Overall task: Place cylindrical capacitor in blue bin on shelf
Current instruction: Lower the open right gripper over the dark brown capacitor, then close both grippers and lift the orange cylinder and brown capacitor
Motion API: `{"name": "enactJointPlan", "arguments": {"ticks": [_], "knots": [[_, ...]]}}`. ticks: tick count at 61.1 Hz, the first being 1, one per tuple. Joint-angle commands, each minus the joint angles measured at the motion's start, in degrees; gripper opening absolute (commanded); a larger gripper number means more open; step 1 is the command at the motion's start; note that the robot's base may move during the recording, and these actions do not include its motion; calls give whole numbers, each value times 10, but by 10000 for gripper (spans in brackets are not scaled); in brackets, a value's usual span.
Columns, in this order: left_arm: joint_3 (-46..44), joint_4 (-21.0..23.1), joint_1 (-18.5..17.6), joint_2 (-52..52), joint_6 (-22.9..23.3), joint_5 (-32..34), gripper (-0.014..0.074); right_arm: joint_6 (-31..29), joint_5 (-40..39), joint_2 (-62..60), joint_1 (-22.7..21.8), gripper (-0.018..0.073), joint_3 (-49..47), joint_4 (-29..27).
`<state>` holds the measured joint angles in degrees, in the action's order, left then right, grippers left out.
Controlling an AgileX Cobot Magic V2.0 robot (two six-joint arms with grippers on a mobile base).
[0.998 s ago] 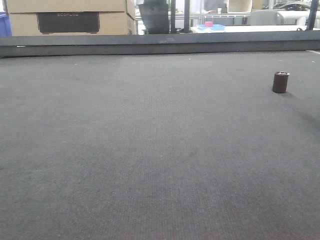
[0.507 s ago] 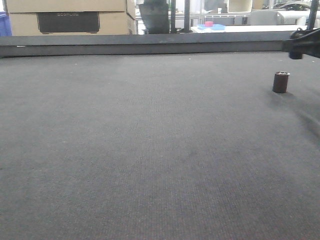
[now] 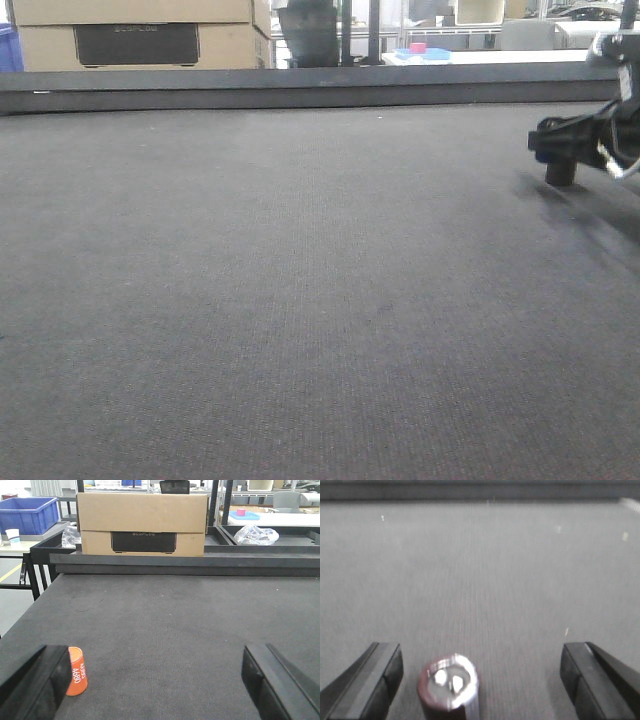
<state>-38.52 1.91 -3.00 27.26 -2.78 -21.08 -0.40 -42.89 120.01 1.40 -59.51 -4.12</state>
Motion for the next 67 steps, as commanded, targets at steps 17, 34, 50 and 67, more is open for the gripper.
{"name": "enactJointPlan", "arguments": {"ticks": [17, 34, 50, 67], "knots": [[-2, 4, -3, 1, 4, -11, 599, 29, -41, 17, -1, 508, -5, 5], [2, 4, -3, 1, 4, -11, 599, 29, -39, 38, -1, 232, -5, 20], [3, 1, -3, 1, 4, -12, 599, 29, -68, 33, -1, -41, -5, 41], [88, -40, 48, 7, 4, 70, 542, 29, -52, -47, -1, -165, -4, 41]]}}
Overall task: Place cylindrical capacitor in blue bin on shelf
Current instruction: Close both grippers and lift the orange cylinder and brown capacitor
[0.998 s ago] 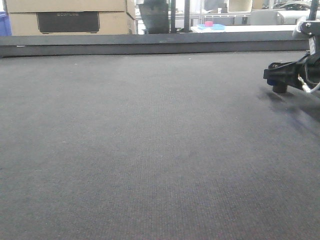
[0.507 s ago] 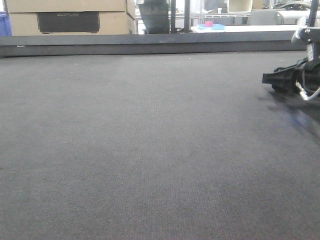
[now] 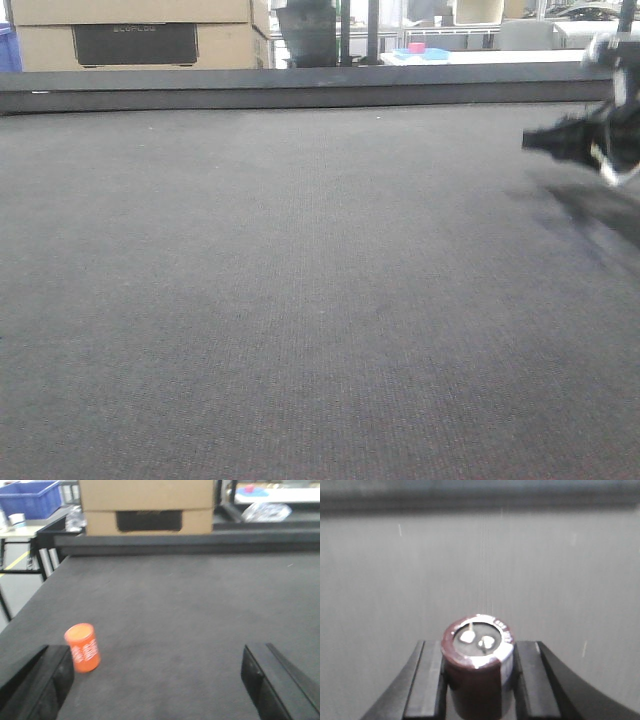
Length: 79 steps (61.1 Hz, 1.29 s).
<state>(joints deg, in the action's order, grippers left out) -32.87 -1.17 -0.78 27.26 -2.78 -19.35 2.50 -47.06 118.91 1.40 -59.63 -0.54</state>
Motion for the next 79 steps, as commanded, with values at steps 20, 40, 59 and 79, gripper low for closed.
{"name": "enactJointPlan", "arguments": {"ticks": [20, 40, 59, 79], "knots": [[124, 53, 161, 192, 4, 304, 533, 0, 18, -116, -1, -165, -2, 30], [62, 56, 94, 489, 4, 509, 533, 0, 20, -121, -1, -165, -2, 32], [-56, 125, 94, 679, 4, 566, 533, 0, 20, -121, -1, -165, -2, 36], [-159, 123, 94, 785, 4, 564, 608, 0, 20, -121, -1, -165, -2, 36]]}}
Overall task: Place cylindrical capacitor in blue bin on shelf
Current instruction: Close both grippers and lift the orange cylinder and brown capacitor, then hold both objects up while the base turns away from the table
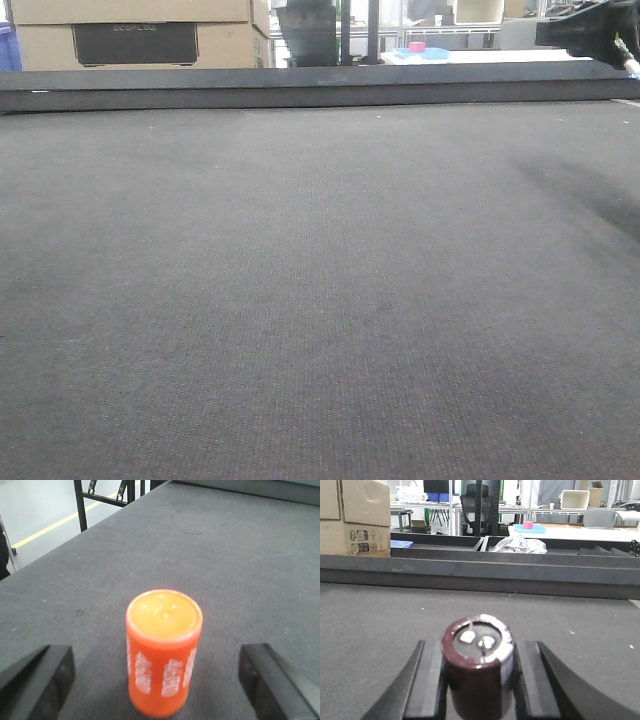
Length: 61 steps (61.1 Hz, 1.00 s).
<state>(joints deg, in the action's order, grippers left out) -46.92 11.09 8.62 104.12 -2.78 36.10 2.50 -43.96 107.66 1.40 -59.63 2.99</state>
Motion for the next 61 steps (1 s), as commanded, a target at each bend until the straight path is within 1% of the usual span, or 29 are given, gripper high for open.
{"name": "enactJointPlan", "arguments": {"ticks": [1, 29, 36, 51, 55, 57, 61], "knots": [[-22, 0, 0, 18, 4, 9, 606, 0, -11, -8, -1, -165, -2, 1], [-71, 3, 0, 88, 4, 13, 603, 0, -11, -8, -1, -165, -2, 2], [-82, 4, 2, 102, 4, 26, 603, 0, -11, -8, -1, -165, -2, 3], [-114, 4, 3, 133, 4, 18, 598, 0, -11, -8, -1, -165, -2, 9], [-116, 4, 3, 134, 4, 18, 568, 0, -11, -8, -1, -165, -2, 9], [-117, 4, 3, 134, 4, 18, 531, 0, -10, -8, -1, -165, -2, 8], [-120, 4, 3, 134, 4, 18, 406, 0, -7, -8, -1, -165, -2, 8]]}}
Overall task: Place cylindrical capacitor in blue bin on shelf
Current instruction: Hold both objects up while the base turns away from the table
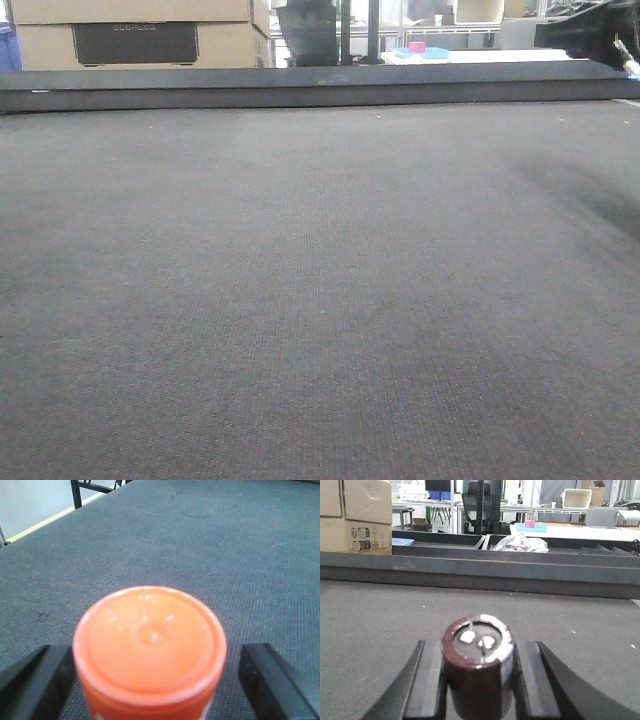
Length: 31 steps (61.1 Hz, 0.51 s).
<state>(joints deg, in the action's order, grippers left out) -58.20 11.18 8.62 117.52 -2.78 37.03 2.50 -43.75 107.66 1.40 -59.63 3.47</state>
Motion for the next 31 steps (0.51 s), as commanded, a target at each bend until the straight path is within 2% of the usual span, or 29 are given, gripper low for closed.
{"name": "enactJointPlan", "arguments": {"ticks": [1, 7, 13, 18, 31], "knots": [[-7, 3, 3, 0, 4, 8, 374, 0, -8, -8, -1, -165, -2, 4], [-8, 3, 3, -7, 4, 1, 113, 0, 7, -10, -1, -165, -3, 4], [-9, -33, 3, -25, 4, -34, -115, 0, 34, -24, -1, -165, -3, 4], [-10, -71, 1, -56, 4, -77, -111, 0, 76, -45, -1, -165, -3, 4], [-11, -71, -40, -177, 4, -195, -111, 0, 255, -136, -1, -165, -3, 4]]}}
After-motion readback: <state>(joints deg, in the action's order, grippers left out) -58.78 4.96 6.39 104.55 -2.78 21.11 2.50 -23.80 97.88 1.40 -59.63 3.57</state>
